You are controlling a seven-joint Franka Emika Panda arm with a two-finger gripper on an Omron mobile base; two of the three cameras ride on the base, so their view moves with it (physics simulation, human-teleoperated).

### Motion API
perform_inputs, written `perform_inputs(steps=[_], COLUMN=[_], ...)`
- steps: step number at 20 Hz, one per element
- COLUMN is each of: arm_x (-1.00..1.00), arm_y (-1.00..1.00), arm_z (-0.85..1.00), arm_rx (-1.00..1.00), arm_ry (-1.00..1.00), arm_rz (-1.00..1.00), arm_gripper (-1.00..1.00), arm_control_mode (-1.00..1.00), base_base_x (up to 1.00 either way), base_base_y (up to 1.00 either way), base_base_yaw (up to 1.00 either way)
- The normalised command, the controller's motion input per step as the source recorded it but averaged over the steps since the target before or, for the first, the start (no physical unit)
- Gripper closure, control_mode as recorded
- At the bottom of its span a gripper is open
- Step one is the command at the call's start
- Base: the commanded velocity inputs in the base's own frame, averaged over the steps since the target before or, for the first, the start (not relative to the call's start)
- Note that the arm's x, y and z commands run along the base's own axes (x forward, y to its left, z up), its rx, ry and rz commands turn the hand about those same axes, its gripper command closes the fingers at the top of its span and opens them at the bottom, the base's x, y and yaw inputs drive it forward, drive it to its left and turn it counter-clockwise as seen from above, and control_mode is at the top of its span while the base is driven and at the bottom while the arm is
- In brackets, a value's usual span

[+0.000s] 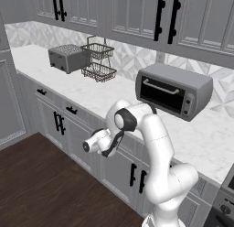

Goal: Take a straw from the drawer in front and place it inside the glass cup on the dining counter.

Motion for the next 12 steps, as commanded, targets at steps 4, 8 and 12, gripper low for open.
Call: perform_inputs(steps=[4, 8, 12], arm_x=[0.11, 0.02, -0.03], arm_y=[-0.13, -0.05, 0.02], arm_z=[-0.11, -0.11, -0.07], arm_rx=[0.0, 0.0, 0.0], arm_ry=[-0.06, -0.01, 0.0], arm_rz=[0.0, 0.0, 0.0], arm_gripper=[1.0, 1.0, 1.0], arm_control_mode=[-1.0, -1.0, -1.0], base_base_x=[0.0, 0.0, 0.0], base_base_y=[0.0, 0.0, 0.0], base_base_yaw=[0.0, 0.0, 0.0])
